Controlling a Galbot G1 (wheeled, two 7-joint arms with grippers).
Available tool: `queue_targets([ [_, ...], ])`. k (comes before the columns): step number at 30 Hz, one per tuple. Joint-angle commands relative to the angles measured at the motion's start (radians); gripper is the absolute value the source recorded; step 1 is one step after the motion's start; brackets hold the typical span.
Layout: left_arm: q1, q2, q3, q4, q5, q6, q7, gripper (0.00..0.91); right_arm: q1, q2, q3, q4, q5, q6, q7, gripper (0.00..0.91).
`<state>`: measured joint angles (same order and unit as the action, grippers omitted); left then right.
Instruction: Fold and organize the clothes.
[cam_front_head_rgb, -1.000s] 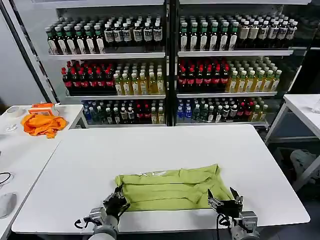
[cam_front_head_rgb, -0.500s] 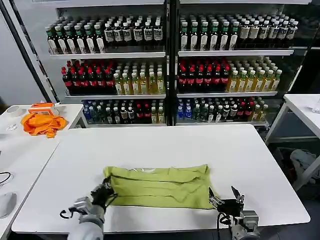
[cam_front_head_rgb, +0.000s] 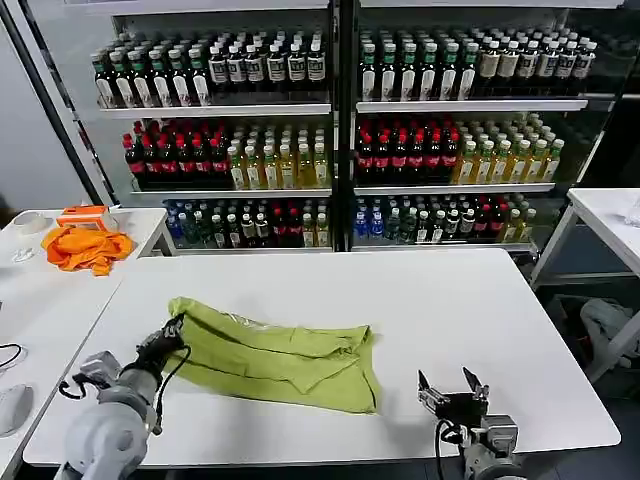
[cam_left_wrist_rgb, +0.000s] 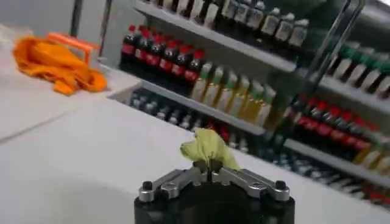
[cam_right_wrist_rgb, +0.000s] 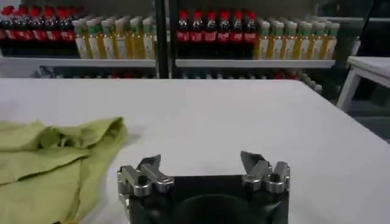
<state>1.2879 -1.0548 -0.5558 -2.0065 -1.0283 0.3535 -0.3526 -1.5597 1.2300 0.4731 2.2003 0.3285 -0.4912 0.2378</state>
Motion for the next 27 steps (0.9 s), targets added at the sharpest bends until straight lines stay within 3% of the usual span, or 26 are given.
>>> queue_targets([
  [1,-0.015,0.010,0.082,-0.201,-0.402,0.056,0.004,0.020,0.002,-0.020,0.022,0.010,0.008,0.000,-0.002,0.907],
  [7,-0.059,-0.095,0.239,-0.206,-0.348,0.052,-0.011,0.020,0.009,-0.025,0.038,0.007,0.013,0.004,-0.004,0.907],
  [17,-0.107,-0.242,0.421,-0.056,-0.159,0.025,-0.050,0.020,0.027,-0.032,0.038,-0.005,0.016,0.009,-0.006,0.907],
  [27,-0.186,-0.283,0.491,0.124,-0.009,0.000,-0.069,0.020,0.050,-0.037,0.021,-0.019,0.019,0.010,-0.005,0.907],
])
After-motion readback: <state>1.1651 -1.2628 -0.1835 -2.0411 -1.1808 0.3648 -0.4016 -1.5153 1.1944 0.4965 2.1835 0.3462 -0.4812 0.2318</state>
